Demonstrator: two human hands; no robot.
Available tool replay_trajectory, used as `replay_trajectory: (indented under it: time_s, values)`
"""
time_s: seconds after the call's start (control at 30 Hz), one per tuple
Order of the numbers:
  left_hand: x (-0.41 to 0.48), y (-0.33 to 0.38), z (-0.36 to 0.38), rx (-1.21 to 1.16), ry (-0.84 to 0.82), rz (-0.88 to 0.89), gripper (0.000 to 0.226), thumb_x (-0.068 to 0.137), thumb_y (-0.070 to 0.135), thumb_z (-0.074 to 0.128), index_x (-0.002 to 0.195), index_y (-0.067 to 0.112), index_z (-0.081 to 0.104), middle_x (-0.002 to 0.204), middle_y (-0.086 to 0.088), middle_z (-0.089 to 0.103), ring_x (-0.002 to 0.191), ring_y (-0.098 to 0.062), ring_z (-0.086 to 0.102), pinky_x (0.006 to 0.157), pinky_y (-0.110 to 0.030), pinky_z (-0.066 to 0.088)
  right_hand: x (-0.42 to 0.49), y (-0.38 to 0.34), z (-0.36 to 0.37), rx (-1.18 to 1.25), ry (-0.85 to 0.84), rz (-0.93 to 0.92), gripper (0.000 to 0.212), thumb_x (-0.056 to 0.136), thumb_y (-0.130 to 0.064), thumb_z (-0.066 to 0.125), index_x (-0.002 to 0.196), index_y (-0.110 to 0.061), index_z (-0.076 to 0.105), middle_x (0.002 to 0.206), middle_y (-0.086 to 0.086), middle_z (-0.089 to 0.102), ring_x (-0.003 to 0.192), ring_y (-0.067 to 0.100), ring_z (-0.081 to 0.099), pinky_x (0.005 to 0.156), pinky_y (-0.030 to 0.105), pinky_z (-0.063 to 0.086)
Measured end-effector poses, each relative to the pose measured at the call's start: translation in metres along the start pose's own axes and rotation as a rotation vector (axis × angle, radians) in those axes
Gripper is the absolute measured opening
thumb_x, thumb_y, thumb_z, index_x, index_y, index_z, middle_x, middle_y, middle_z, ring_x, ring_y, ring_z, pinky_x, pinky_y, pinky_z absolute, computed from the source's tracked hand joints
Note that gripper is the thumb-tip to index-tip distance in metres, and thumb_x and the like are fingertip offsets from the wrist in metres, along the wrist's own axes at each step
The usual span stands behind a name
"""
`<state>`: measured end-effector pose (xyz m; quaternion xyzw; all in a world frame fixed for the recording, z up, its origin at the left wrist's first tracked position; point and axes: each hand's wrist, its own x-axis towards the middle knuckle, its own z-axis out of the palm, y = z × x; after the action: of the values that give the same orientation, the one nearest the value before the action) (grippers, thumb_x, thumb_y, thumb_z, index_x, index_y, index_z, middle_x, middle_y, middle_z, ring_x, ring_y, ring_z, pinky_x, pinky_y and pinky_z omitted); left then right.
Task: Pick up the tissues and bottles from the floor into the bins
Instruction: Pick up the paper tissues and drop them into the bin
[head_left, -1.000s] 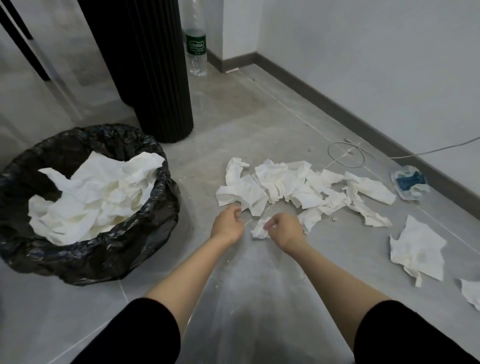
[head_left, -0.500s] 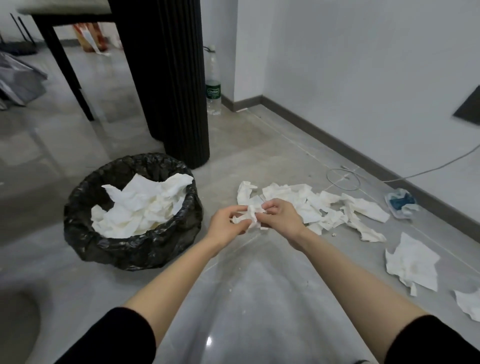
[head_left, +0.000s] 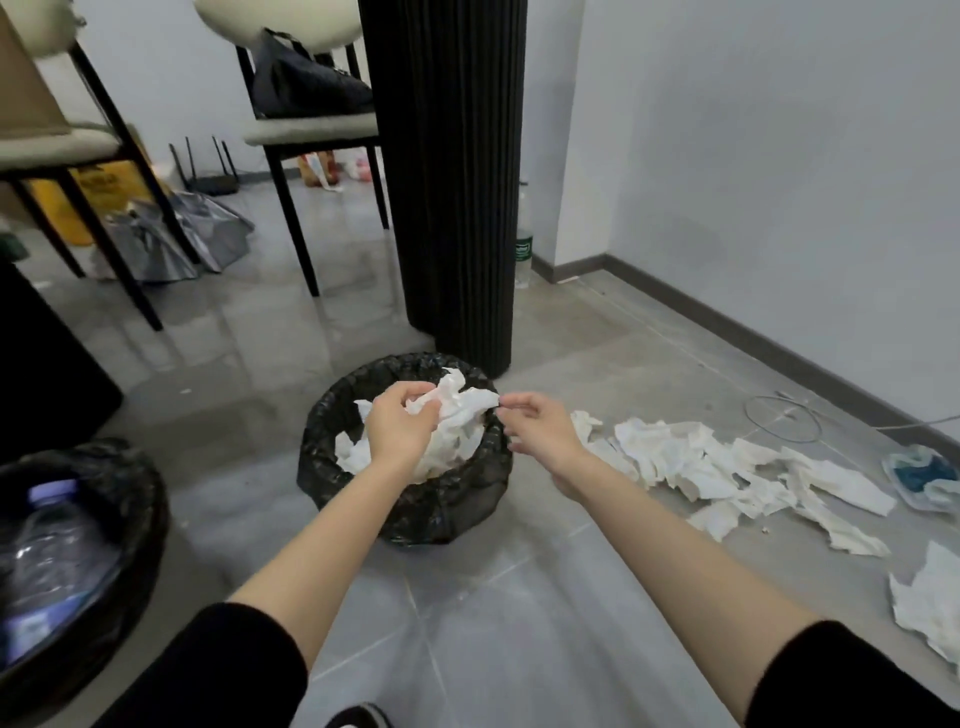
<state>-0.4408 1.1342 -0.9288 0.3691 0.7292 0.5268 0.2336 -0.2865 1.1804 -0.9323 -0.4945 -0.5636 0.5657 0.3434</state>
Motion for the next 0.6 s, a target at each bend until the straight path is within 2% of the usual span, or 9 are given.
replay_trajectory:
  time_s: [0.07, 0.1, 0.17, 0.23, 0.3, 0.4, 0.5, 0.6]
  values:
    - [0.004, -0.015, -0.014, 0.126, 0.023, -0.045, 0.023, 0.083, 0.007, 0.061, 0.104, 0.014, 0.067, 0.107, 0.003, 0.063, 0.106, -0.024, 0.060, 0.096, -0.037, 0.048, 0.002, 0.006, 0.016, -0.213, -0.066, -0.080, 0.023, 0.091, -0.007, 0.054, 0.114, -0.007, 0.060, 0.102, 0.005, 0.062, 0.088, 0.012, 0.057, 0.072, 0.016, 0.045]
    - [0.006, -0.023, -0.019, 0.204, -0.001, -0.057, 0.025, 0.084, 0.007, 0.060, 0.108, 0.012, 0.066, 0.115, -0.002, 0.063, 0.109, -0.024, 0.058, 0.097, -0.034, 0.046, 0.002, 0.010, 0.023, -0.317, -0.099, -0.119, 0.024, 0.090, -0.005, 0.053, 0.113, -0.007, 0.061, 0.107, 0.007, 0.064, 0.095, 0.015, 0.060, 0.079, 0.018, 0.047]
    - [0.007, -0.039, -0.028, 0.385, -0.129, -0.071, 0.032, 0.086, 0.011, 0.061, 0.119, 0.011, 0.061, 0.128, -0.005, 0.058, 0.119, -0.023, 0.053, 0.100, -0.030, 0.041, 0.003, 0.018, 0.033, -0.488, -0.153, -0.170, 0.028, 0.090, -0.001, 0.047, 0.113, -0.007, 0.061, 0.115, 0.008, 0.065, 0.108, 0.021, 0.060, 0.093, 0.025, 0.045]
    - [0.008, -0.052, -0.031, 0.535, -0.244, -0.064, 0.040, 0.087, 0.016, 0.062, 0.127, 0.013, 0.057, 0.135, -0.005, 0.054, 0.126, -0.021, 0.048, 0.105, -0.029, 0.036, 0.002, 0.022, 0.037, -0.589, -0.154, -0.202, 0.032, 0.090, 0.000, 0.043, 0.114, -0.008, 0.062, 0.118, 0.004, 0.064, 0.111, 0.020, 0.057, 0.091, 0.019, 0.039]
    - [0.007, -0.056, -0.029, 0.588, -0.277, -0.007, 0.042, 0.088, 0.016, 0.060, 0.129, 0.013, 0.055, 0.137, -0.004, 0.053, 0.130, -0.021, 0.044, 0.108, -0.029, 0.032, 0.003, 0.025, 0.038, -0.586, -0.114, -0.234, 0.033, 0.090, 0.002, 0.043, 0.112, -0.008, 0.064, 0.117, 0.004, 0.066, 0.109, 0.018, 0.058, 0.087, 0.015, 0.038]
    - [0.005, -0.049, -0.019, 0.570, -0.234, 0.106, 0.038, 0.090, 0.014, 0.057, 0.128, 0.014, 0.056, 0.133, -0.002, 0.056, 0.129, -0.022, 0.045, 0.108, -0.030, 0.031, 0.006, 0.025, 0.035, -0.464, -0.033, -0.227, 0.034, 0.087, 0.007, 0.042, 0.105, -0.007, 0.066, 0.111, 0.005, 0.068, 0.101, 0.016, 0.061, 0.079, 0.008, 0.037]
    - [0.002, -0.033, -0.007, 0.452, -0.182, 0.129, 0.035, 0.092, 0.012, 0.053, 0.127, 0.015, 0.056, 0.127, -0.001, 0.060, 0.120, -0.019, 0.052, 0.101, -0.027, 0.037, 0.004, 0.027, 0.027, -0.346, 0.020, -0.184, 0.036, 0.086, 0.009, 0.040, 0.104, -0.008, 0.066, 0.109, 0.004, 0.067, 0.088, 0.010, 0.058, 0.076, 0.013, 0.039]
    - [-0.005, -0.017, 0.010, 0.361, -0.215, 0.161, 0.034, 0.092, 0.012, 0.048, 0.124, 0.017, 0.057, 0.117, 0.000, 0.064, 0.106, -0.017, 0.059, 0.092, -0.028, 0.044, -0.002, 0.029, 0.012, -0.368, 0.054, -0.145, 0.036, 0.087, 0.005, 0.042, 0.109, -0.011, 0.065, 0.110, 0.000, 0.066, 0.083, 0.010, 0.056, 0.076, 0.017, 0.041]
